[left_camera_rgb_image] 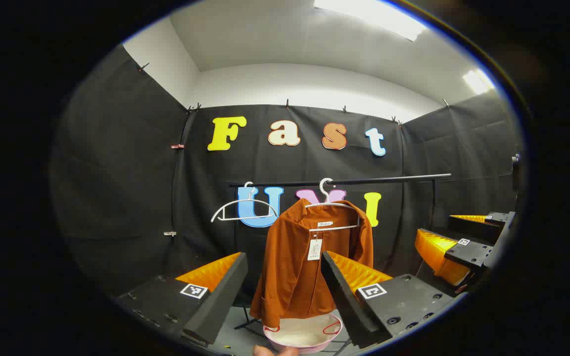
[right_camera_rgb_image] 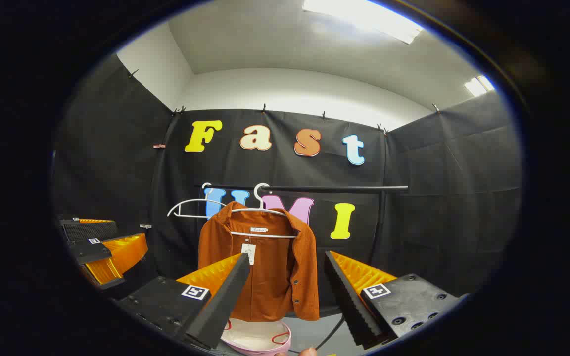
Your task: Grasp the clothes on the hanger with both hands and then place them into the laundry hamper below.
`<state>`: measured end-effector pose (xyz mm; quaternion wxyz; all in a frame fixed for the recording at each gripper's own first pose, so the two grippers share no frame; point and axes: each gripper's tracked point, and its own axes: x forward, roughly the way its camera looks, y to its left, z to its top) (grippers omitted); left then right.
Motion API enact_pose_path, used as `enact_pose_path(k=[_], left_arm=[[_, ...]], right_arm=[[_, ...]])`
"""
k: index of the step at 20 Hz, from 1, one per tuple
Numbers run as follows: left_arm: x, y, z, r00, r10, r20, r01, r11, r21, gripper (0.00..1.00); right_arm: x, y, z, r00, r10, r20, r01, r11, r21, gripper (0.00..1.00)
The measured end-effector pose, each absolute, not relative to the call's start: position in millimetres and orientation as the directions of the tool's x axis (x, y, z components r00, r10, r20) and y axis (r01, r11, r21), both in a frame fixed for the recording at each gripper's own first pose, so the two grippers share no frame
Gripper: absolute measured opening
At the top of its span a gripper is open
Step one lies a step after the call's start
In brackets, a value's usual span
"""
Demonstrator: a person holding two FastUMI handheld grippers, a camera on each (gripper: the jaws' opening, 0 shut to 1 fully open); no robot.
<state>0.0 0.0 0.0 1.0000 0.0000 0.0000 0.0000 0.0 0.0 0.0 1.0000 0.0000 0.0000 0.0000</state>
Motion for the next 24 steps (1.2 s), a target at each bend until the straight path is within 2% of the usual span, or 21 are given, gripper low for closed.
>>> enact_pose_path(k=[12,13,16,24], left_arm=[[1.5,1.5,-0.5,1.0,-0.004,0.0,0.004,1.0,0.006,0.94],[1.9,1.2,-1.1,1.0,-0.005,-0.001,0.005,1.0,0.007,0.91],[2.6,0.6,-0.9,1.0,-0.007,-0.003,0.007,1.0,0.011,0.94],[21.7,-9.4,-8.5,0.999,-0.037,-0.013,0.037,0.999,0.027,0.94]], right_arm=[[-1.4,-3.0,0.9,1.0,-0.011,0.003,0.011,1.0,-0.01,0.97],[-1.1,-2.7,1.6,1.0,-0.012,0.003,0.012,1.0,-0.009,0.97],[0.2,-1.6,0.8,1.0,-0.009,0.002,0.009,1.0,-0.007,0.97],[21.6,-3.4,-8.7,1.0,-0.007,-0.012,0.007,1.0,-0.013,0.97]])
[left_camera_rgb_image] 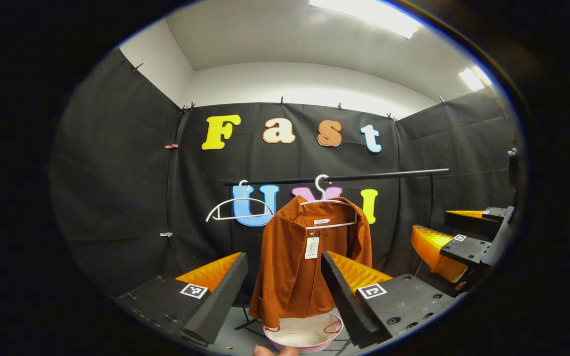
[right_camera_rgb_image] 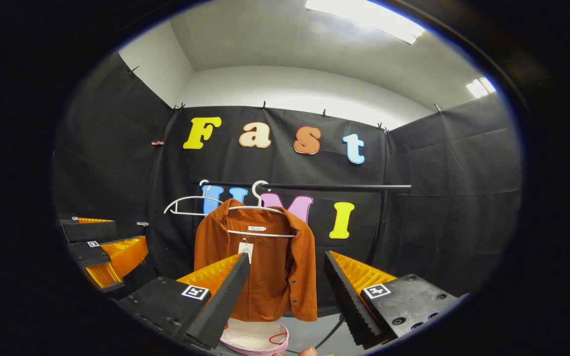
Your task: Grasp the clothes on the hanger with both hands and then place them into the laundry hamper below.
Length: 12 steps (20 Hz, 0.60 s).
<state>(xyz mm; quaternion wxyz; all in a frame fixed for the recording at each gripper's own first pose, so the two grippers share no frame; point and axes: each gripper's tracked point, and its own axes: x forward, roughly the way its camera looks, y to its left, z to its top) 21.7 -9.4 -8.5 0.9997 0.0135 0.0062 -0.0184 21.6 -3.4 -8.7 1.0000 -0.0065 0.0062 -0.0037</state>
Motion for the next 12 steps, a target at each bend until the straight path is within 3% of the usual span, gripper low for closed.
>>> enact_pose_path(k=[12], left_arm=[[179.9,-45.3,-43.2,1.0,-0.004,-0.009,0.004,0.996,0.093,0.95]], right_arm=[[162.0,-32.0,-50.7,1.0,0.011,0.0,-0.011,0.999,-0.033,0.97]])
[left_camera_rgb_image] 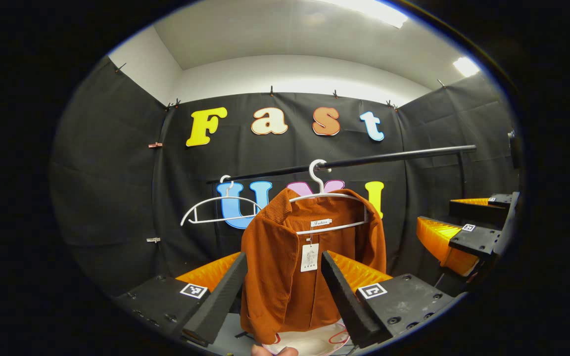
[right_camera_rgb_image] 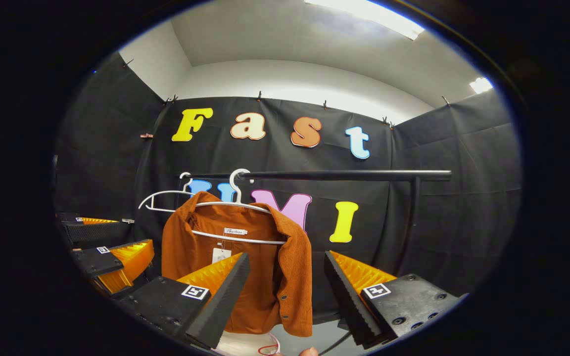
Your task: Grasp the clothes on the hanger with both hands and then place them into the laundry hamper below.
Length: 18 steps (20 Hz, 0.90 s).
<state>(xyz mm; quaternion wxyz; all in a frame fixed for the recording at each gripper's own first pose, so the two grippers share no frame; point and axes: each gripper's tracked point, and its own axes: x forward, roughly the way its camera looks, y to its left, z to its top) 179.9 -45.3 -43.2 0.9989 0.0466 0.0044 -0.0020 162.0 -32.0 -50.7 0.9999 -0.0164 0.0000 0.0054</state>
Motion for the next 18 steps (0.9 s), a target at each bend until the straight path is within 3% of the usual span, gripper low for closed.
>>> enact_pose_path(k=[9,15,16,17,18], left_arm=[[310.1,-36.9,-95.1,0.99,0.137,-0.02,-0.132,0.981,0.141,0.98],[348.8,-19.5,-109.6,0.976,0.219,0.003,-0.217,0.961,0.172,0.96],[354.8,-15.7,-109.3,0.974,0.228,0.008,-0.226,0.958,0.179,0.81],[359.6,-15.9,-111.8,0.974,0.227,0.006,-0.224,0.957,0.183,0.67],[363.2,-17.2,-113.6,0.977,0.215,-0.001,-0.211,0.96,0.184,0.52]], right_arm=[[277.4,-41.4,-115.3,0.999,0.038,-0.029,-0.038,0.999,0.01,0.98],[336.4,-34.3,-158.5,0.997,0.05,-0.057,-0.048,0.998,0.031,0.95],[343.3,-31.1,-160.3,0.997,0.059,-0.049,-0.057,0.998,0.031,0.76],[347.5,-29.0,-161.7,0.997,0.064,-0.043,-0.063,0.998,0.027,0.68],[355.4,-31.4,-165.9,0.998,0.046,-0.04,-0.046,0.999,0.012,0.51]])
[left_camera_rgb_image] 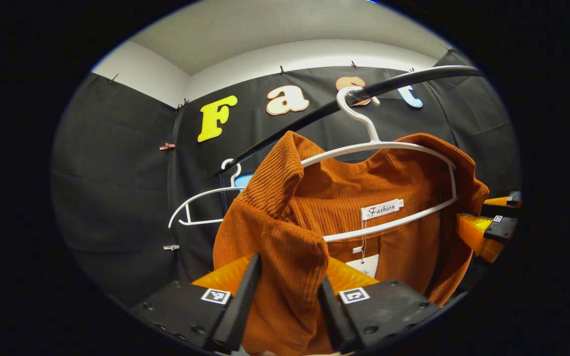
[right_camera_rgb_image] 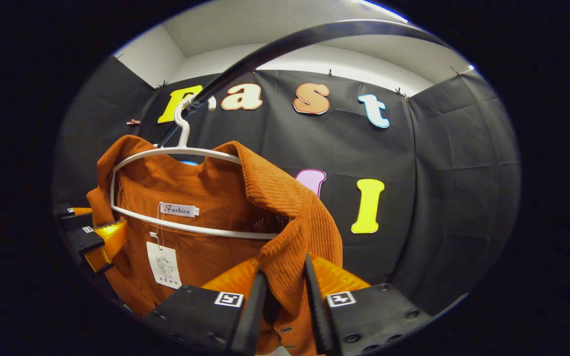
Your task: Grasp the clothes on the hanger with both hands and then place them into the laundry hamper below.
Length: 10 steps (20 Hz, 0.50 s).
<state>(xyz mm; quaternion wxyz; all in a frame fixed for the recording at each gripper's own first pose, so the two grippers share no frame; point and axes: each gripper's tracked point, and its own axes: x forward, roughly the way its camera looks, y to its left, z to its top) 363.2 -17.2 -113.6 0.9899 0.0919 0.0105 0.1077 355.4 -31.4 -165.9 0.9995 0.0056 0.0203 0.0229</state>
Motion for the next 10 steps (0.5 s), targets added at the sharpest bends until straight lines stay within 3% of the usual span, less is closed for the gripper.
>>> enact_pose_path(k=[2,3,5,6,10], left_arm=[[364.6,-12.8,-116.9,0.979,0.203,-0.026,-0.197,0.968,0.158,0.23],[363.6,-12.9,-118.1,0.982,0.186,-0.035,-0.181,0.976,0.119,0.08],[364.1,-11.0,-118.1,0.987,0.155,-0.05,-0.151,0.986,0.074,0.05],[363.6,-6.7,-120.0,0.986,0.154,-0.064,-0.15,0.986,0.072,0.05],[363.1,-2.7,-119.8,0.989,0.116,-0.095,-0.113,0.993,0.037,0.05]], right_arm=[[354.2,-39.6,-172.9,0.998,0.014,-0.064,-0.011,0.999,0.038,0.15],[350.9,-33.2,-166.7,0.997,0.049,-0.06,-0.042,0.993,0.115,0.1],[354.7,-29.3,-172.3,0.992,0.087,-0.093,-0.067,0.978,0.198,0.09],[354.6,-27.3,-178.6,0.985,0.111,-0.129,-0.08,0.971,0.226,0.04],[348.7,-18.4,-188.0,0.954,0.225,-0.199,-0.122,0.896,0.427,0.04]])
